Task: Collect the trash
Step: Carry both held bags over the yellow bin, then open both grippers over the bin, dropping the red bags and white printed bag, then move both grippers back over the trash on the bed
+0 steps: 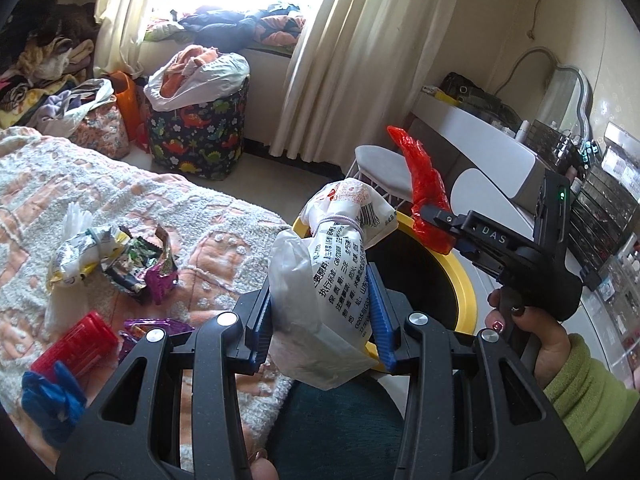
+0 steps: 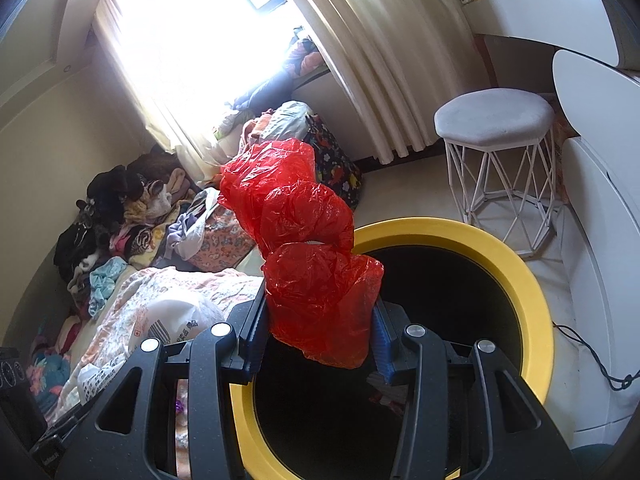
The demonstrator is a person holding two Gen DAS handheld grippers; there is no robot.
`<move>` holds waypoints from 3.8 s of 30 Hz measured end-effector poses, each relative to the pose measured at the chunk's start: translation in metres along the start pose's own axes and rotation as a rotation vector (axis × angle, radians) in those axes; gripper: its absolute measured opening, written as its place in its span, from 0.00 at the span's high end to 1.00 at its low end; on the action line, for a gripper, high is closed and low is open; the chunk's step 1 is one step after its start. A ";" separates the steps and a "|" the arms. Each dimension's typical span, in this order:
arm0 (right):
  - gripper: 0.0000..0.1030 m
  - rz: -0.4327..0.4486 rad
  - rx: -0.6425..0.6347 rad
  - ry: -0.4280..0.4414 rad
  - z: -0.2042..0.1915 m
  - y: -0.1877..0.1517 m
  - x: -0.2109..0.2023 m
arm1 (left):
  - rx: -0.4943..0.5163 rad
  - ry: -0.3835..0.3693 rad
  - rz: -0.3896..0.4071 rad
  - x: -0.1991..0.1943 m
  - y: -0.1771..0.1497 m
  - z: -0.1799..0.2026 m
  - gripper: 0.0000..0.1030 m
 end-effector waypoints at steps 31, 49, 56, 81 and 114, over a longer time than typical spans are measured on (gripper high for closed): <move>0.59 -0.091 0.057 -0.076 0.017 -0.010 0.015 | 0.091 -0.004 -0.095 0.045 -0.012 0.034 0.67; 0.39 -0.078 0.125 -0.113 0.033 -0.008 0.012 | 0.119 0.002 -0.081 0.068 -0.006 0.037 0.38; 0.30 -0.072 0.124 -0.117 0.033 -0.009 0.012 | 0.069 0.039 -0.021 0.053 -0.002 0.024 0.11; 0.22 -0.026 -0.043 -0.080 -0.024 -0.012 0.006 | 0.004 0.156 0.107 -0.001 0.010 -0.010 0.11; 0.21 -0.071 -0.237 0.062 -0.107 -0.042 0.006 | -0.088 0.292 0.210 -0.050 0.018 -0.063 0.11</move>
Point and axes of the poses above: each gripper's, at about its wrist camera, not at the fingertips, and x roughly the way its jaws point, z to its right, y to its top, the point moved 1 cm from there along x, roughly the way its jaws point, and after that the axes turned 1 degree about y, right-handed, at the moved point
